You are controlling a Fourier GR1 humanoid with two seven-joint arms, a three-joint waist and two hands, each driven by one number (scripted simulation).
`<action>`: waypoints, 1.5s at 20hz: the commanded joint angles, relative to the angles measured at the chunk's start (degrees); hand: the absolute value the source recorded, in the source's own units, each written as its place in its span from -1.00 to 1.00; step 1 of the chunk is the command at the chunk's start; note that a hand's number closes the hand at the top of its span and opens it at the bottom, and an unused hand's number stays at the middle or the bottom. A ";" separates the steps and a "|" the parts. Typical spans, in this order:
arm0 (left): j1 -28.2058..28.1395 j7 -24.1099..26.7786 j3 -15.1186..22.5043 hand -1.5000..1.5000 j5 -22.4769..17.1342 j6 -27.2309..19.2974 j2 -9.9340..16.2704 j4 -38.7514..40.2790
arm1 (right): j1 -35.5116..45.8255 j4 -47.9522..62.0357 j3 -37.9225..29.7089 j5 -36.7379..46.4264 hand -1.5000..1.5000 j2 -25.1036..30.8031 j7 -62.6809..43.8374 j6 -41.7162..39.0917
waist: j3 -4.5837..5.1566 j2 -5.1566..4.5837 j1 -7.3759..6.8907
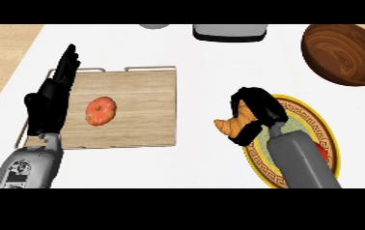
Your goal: Pick the croissant from the plate and place it in the bowl
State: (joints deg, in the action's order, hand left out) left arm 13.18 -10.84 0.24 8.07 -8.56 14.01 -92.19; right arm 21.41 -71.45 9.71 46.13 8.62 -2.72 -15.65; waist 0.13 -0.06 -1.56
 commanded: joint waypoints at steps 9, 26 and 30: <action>-0.23 1.30 -0.82 0.00 0.16 0.37 0.11 2.16 | 14.30 -6.89 7.13 -3.70 1.00 -8.56 -34.39 29.92 | -0.10 0.23 0.48; -1.40 0.50 -1.55 0.00 0.98 1.40 -0.22 -1.42 | 19.62 -0.09 -16.29 -3.23 1.00 5.26 -28.44 34.79 | -0.17 -0.05 1.36; -1.30 -0.11 -1.86 0.00 1.20 0.81 -0.72 -2.28 | 23.19 13.40 -21.86 -4.57 1.00 9.65 -19.02 40.63 | -0.20 -0.38 0.27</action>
State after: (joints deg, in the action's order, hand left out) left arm 12.26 -10.48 -1.64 8.72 -7.37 13.43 -92.88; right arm 42.39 -66.16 -6.75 43.77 13.60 -28.64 21.71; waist -0.03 -0.23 -0.59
